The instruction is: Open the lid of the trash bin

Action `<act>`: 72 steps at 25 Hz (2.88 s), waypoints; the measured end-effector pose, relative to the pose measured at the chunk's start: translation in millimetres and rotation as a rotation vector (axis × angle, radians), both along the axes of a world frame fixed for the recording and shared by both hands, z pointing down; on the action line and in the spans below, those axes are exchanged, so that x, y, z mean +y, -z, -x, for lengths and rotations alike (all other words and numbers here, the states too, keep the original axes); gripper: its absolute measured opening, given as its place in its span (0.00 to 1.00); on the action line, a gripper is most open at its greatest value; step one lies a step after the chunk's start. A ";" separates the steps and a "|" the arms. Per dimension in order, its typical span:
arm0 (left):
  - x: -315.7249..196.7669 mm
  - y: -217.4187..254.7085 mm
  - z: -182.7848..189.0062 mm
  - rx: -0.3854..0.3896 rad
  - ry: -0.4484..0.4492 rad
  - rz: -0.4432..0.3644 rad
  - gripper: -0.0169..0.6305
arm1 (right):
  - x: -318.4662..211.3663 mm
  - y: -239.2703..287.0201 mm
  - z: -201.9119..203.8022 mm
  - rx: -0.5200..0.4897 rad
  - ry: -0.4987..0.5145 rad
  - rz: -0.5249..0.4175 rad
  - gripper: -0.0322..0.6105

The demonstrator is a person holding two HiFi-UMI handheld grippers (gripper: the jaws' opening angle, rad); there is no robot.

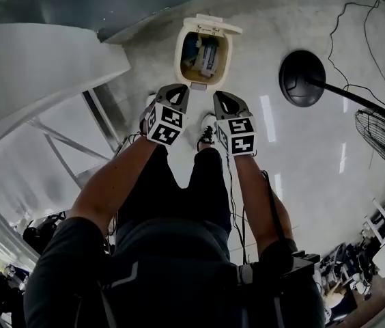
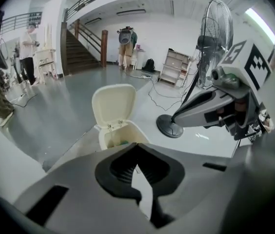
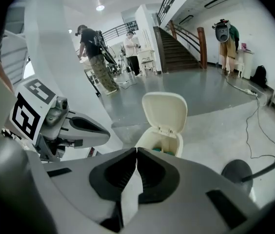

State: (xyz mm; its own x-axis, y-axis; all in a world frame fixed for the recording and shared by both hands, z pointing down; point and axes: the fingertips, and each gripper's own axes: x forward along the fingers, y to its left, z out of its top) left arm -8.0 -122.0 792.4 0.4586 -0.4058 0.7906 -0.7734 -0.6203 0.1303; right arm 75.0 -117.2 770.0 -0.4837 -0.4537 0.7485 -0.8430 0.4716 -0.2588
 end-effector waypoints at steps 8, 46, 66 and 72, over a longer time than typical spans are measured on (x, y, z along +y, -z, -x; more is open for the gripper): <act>-13.5 121.4 12.7 0.091 0.007 -0.080 0.04 | -9.9 110.5 -7.8 -0.015 -0.035 -0.077 0.10; -46.2 607.6 74.0 0.637 0.011 -0.680 0.04 | -34.2 600.2 -70.2 -0.137 -0.080 -0.837 0.10; -53.6 632.4 93.8 0.536 0.116 -0.793 0.04 | -32.8 626.7 -75.6 -0.124 -0.159 -0.913 0.09; -54.1 633.5 95.6 0.525 0.136 -0.797 0.04 | -32.8 626.5 -78.0 -0.125 -0.169 -0.915 0.09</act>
State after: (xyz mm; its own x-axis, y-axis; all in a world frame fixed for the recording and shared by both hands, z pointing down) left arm -103.6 -176.1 158.9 0.5847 -0.8106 -0.0323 -0.8084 -0.5856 0.0594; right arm 153.0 -150.0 143.5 -0.4102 -0.9119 0.0127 -0.9101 0.4102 0.0584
